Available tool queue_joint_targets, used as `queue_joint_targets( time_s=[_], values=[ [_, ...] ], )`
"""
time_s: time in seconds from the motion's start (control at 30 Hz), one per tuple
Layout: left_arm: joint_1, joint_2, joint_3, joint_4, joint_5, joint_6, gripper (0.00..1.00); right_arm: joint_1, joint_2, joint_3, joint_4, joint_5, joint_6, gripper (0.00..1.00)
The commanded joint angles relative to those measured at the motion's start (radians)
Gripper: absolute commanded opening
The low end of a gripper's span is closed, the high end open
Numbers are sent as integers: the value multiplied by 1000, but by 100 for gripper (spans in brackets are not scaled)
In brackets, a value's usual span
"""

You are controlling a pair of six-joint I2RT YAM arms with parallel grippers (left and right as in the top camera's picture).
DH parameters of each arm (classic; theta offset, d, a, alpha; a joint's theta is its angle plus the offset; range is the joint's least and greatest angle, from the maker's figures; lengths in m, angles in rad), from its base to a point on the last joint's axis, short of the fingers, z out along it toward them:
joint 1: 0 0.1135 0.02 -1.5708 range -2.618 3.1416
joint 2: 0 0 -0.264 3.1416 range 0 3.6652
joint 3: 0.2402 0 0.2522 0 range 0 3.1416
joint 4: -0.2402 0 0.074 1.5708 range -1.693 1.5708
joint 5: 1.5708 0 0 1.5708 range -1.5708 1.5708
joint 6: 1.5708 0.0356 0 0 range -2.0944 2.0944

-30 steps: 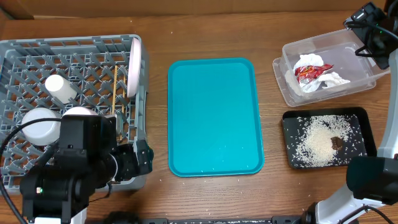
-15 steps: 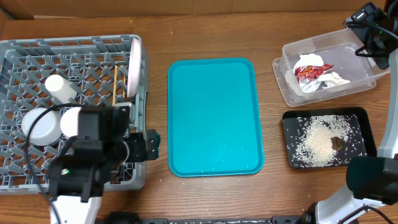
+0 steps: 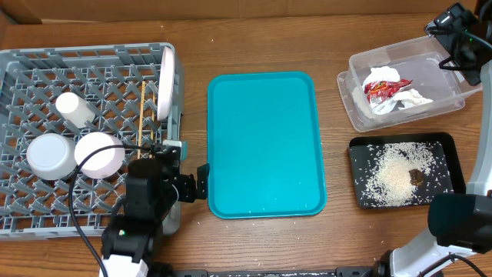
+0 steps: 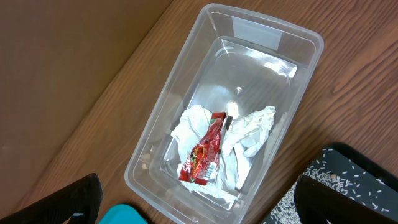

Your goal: Sort waste into correct bins and load items into the dishwasher

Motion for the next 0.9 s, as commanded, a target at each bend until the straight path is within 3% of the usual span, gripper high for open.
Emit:
queue_joint_targets(
  time_s=[0.0,0.43,0.7,0.87],
  values=[
    [-1,-37,-71,67,-52,26,100,3,-7,0,5,3,-2,100],
    [-1,-335,-274,188,-52,26,100,3,-7,0,5,3,-2,100],
    [-1,-505,-462,420,-60,26,100,3,-7,0,5,3,-2,100],
    [-1,-565,-460,399,-68,27,100,3,-7,0,5,3,-2,100]
  ],
)
